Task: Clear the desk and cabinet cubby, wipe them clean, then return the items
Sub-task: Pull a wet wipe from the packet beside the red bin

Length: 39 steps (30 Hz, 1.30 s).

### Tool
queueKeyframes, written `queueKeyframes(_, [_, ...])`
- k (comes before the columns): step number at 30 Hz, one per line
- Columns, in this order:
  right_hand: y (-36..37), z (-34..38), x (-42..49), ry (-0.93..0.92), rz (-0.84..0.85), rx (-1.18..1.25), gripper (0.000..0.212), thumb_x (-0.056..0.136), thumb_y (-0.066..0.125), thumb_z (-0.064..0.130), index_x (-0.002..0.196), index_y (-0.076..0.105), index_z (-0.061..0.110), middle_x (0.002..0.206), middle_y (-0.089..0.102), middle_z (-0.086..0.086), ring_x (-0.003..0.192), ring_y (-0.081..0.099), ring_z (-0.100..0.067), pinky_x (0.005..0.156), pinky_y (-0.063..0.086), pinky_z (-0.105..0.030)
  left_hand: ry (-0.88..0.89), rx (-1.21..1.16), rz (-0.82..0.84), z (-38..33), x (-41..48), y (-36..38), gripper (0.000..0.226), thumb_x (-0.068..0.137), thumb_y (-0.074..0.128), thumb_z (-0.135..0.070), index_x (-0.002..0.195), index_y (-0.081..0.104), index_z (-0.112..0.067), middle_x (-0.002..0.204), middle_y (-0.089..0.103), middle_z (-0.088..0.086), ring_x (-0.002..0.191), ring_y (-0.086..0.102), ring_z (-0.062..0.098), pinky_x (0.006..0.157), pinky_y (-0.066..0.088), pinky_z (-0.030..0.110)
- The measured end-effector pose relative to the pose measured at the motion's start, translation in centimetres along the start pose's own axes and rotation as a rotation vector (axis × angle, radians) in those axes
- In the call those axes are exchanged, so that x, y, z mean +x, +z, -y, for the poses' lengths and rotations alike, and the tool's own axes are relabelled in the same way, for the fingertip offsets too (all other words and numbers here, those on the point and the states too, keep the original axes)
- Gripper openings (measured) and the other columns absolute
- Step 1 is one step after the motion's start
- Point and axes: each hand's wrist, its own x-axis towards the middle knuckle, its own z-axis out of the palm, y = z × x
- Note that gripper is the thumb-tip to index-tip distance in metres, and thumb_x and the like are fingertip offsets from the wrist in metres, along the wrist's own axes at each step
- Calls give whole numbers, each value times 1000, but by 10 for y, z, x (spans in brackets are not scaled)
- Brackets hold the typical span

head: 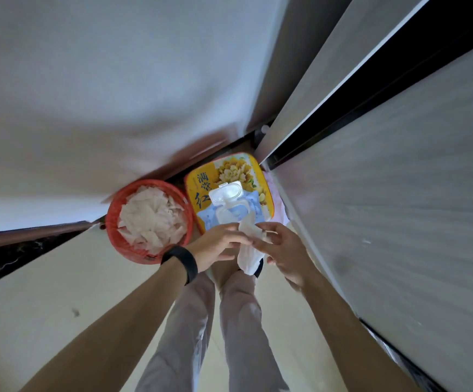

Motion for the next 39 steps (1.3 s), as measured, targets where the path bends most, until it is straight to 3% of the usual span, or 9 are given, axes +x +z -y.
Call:
queueKeyframes(7, [9, 19, -36, -66, -248, 89, 33, 81, 81, 14, 111, 67, 18, 91, 77, -3, 72, 72, -10, 57, 51, -20, 194, -20, -284, 4, -43, 6, 28, 83, 79, -29, 99, 73, -7, 84, 75, -2, 70, 66, 10, 72, 51, 24])
queueKeyframes(11, [22, 14, -46, -83, -233, 81, 39, 83, 79, 17, 118, 61, 23, 92, 76, -4, 68, 70, -3, 59, 50, -13, 189, -182, -406, 12, -52, 6, 43, 77, 83, -34, 109, 68, -8, 105, 75, 13, 90, 74, 28, 84, 59, 43])
queueKeyframes(14, [28, 10, -51, -108, -52, 78, 51, 83, 79, 12, 124, 56, 30, 86, 71, -5, 70, 66, -10, 64, 52, -16, 208, -226, -468, 17, -58, 7, 36, 84, 79, -23, 113, 61, -11, 108, 70, 8, 83, 71, 20, 77, 57, 37])
queueKeyframes(19, [38, -7, -39, -114, -180, -149, 18, 87, 74, 20, 101, 71, 32, 90, 75, 6, 81, 68, -13, 72, 55, -26, 222, -210, -410, 31, -71, -7, 16, 89, 69, -7, 97, 73, -20, 90, 68, 4, 78, 61, 19, 74, 49, 30])
queueKeyframes(24, [48, -8, -8, -125, -104, -446, 8, 93, 65, 29, 95, 73, 31, 98, 74, 12, 98, 67, -8, 92, 51, -31, 167, 479, -457, 50, -65, -28, 24, 86, 73, -24, 110, 73, -23, 99, 67, -11, 92, 62, 9, 83, 47, 22])
queueKeyframes(29, [61, -9, 54, -182, -62, -867, 40, 90, 65, 35, 128, 60, 21, 130, 59, -3, 120, 55, -22, 95, 45, -36, 145, 573, -702, 72, -56, -59, 20, 91, 65, -33, 106, 73, -23, 101, 52, -8, 89, 54, 12, 78, 37, 24])
queueKeyframes(35, [65, -5, 179, -437, -114, -1559, 95, 86, 71, 30, 158, 9, 22, 166, 10, -9, 151, 16, -30, 117, 26, -42, 219, 473, -818, 102, -32, -90, 23, 91, 68, -27, 110, 73, -15, 114, 50, -10, 96, 49, 3, 74, 31, -3])
queueKeyframes(37, [68, -6, 205, -421, -139, -1644, 97, 86, 72, 25, 158, 7, 26, 165, 15, -8, 151, 16, -28, 120, 21, -44, 217, 453, -859, 112, -28, -96, 24, 91, 68, -28, 112, 72, -17, 114, 54, -8, 90, 50, 3, 73, 31, -4])
queueKeyframes(39, [72, -11, 217, -546, -255, -1721, 81, 74, 79, 14, 146, 42, 24, 139, 53, -13, 132, 46, -34, 103, 40, -48, 204, 457, -856, 121, -24, -100, 23, 91, 67, -28, 111, 71, -18, 113, 57, -7, 84, 51, 0, 71, 32, -3])
